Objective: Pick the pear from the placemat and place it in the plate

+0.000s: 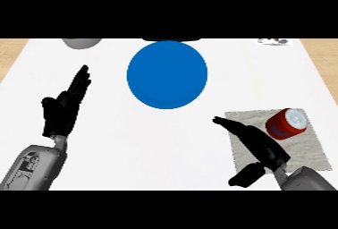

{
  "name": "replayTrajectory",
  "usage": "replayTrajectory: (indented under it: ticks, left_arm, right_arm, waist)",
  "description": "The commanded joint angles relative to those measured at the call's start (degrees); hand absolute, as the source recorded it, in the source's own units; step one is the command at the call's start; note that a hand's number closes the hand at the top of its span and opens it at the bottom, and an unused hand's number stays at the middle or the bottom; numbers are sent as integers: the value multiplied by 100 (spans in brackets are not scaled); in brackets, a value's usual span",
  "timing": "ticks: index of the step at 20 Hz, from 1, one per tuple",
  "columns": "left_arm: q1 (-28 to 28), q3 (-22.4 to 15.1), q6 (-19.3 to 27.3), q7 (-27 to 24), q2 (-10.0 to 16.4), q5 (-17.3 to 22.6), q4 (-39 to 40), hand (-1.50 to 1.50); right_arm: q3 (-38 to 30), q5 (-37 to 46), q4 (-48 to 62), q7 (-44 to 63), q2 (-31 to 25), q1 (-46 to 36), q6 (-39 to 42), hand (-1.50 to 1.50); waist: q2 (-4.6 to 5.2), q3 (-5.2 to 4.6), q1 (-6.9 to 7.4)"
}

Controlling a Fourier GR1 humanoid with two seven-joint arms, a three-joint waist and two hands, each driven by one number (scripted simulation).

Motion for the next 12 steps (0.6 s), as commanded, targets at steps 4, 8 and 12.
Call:
replayTrajectory:
  ticks: [4,8,12]
  left_arm:
    - [176,97,-122,159,61,-41,-269,0]
    - [-49,29,-80,264,-17,-136,-140,0]
    - [200,-45,-33,-40,-183,-248,-169,0]
  right_arm:
    - [-745,-108,-1280,1020,-904,-550,947,-150]
    - [-509,-105,-957,1749,-1456,-1133,2143,-150]
    - [-545,-575,-711,2625,-1298,-1720,3140,-150]
  waist:
    - [-18,-5,20]
    - [3,-12,46]
    - [11,-7,101]
